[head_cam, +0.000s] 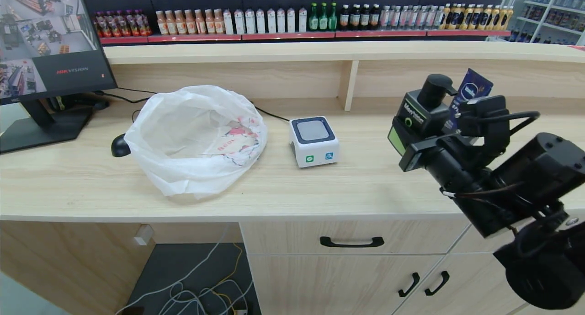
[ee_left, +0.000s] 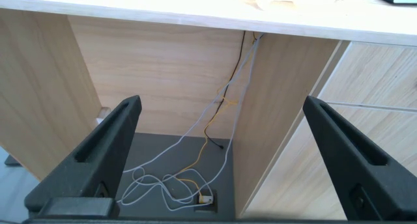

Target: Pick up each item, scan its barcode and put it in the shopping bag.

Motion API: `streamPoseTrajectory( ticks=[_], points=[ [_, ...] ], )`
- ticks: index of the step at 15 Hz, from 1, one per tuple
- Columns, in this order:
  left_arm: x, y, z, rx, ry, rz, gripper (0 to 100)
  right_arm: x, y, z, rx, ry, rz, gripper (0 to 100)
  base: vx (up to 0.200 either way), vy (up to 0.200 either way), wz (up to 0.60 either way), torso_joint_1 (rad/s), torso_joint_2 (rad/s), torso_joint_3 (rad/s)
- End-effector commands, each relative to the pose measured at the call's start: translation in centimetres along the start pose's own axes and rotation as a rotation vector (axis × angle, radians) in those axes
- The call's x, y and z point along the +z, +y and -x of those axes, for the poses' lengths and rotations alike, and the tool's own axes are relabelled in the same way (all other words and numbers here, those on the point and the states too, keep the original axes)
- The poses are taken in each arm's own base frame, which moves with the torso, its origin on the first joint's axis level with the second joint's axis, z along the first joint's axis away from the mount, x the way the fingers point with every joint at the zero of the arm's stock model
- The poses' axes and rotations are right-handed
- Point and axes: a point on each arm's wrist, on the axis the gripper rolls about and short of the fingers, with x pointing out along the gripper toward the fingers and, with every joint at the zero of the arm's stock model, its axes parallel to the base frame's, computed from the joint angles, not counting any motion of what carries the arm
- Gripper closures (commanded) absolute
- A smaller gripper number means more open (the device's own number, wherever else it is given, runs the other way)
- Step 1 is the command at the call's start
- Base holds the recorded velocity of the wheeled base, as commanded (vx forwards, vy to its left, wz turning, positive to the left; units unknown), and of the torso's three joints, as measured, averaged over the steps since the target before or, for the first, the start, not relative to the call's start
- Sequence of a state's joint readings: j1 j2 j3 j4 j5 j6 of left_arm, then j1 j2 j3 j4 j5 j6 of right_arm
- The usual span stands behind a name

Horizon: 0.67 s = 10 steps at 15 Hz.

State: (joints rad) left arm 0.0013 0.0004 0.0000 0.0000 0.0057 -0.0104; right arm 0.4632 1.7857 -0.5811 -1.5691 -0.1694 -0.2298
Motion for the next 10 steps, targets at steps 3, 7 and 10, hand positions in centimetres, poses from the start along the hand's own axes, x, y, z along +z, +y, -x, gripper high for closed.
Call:
streamPoseTrajectory(
  ticks=[3, 7, 10],
  points=[
    [0.0, 0.0, 0.0, 0.001, 0.0, 0.0, 0, 4.5, 1.7, 5.7, 0.108, -0.078, 0.094, 100, 0.0, 0.0, 0.0, 0.0, 0.0, 0.0],
    [0.0, 0.0, 0.0, 0.001, 0.0, 0.0, 0, 4.3, 4.0, 9.2, 0.174, -0.019, 0.183, 100, 0.0, 0.0, 0.0, 0.0, 0.0, 0.0],
    [0.0, 0.0, 0.0, 0.001, 0.0, 0.0, 0, 3.3, 4.0, 10.2, 0.202, 0.019, 0.303, 100, 0.0, 0.0, 0.0, 0.0, 0.0, 0.0]
  ],
)
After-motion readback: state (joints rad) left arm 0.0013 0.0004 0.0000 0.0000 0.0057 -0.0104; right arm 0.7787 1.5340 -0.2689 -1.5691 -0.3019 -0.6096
